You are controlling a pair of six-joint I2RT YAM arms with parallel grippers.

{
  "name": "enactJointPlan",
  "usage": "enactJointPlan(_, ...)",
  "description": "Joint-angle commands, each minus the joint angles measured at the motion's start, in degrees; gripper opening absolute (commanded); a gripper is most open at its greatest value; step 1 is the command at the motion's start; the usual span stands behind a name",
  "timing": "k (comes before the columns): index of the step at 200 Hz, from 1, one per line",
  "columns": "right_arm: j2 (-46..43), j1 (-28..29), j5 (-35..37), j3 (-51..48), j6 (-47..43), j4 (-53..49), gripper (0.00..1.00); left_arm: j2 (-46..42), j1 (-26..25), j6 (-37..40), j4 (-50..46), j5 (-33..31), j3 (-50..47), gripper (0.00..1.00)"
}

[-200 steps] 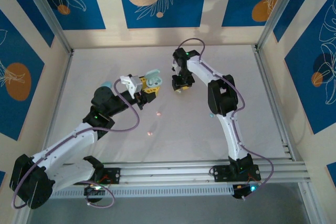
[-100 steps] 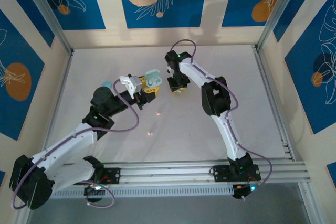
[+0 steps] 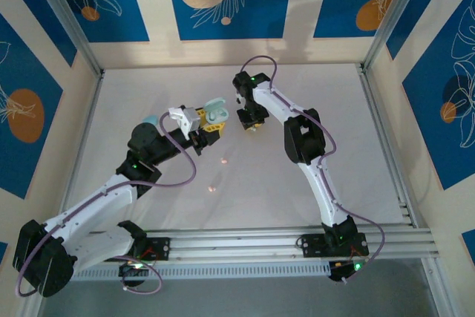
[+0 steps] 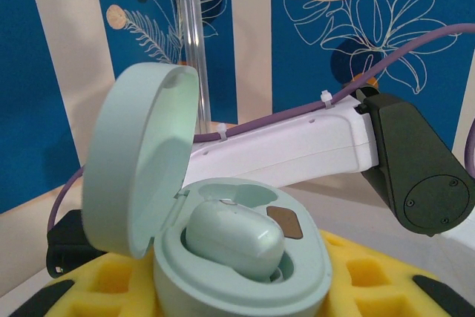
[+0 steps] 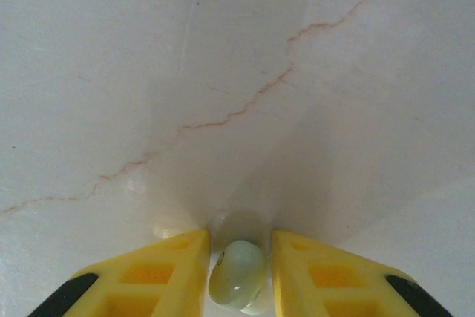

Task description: Insert the wireless bluetooth earbuds into the charging case

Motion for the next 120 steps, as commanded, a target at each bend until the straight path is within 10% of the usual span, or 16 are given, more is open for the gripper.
enactJointPlan(1, 2.1, -0.2, -2.3, 1.0, -0.2, -1.6, 0.26, -0.9, -0.5, 0.7, 1.8, -0.9, -0.2, 0.37)
enactJointPlan(65, -3.4, -2.0, -12.2, -0.4, 1.1, -2.4, 0.21, -0.6, -0.5, 0.7, 1.7, -1.1, -0.1, 0.37)
enactJointPlan(120, -21.5, -8.5, -41.4, -20.9, 7.3, 10.0, 0.21, -0.4, -0.5, 0.8, 1.3, -1.6, -0.2, 0.37)
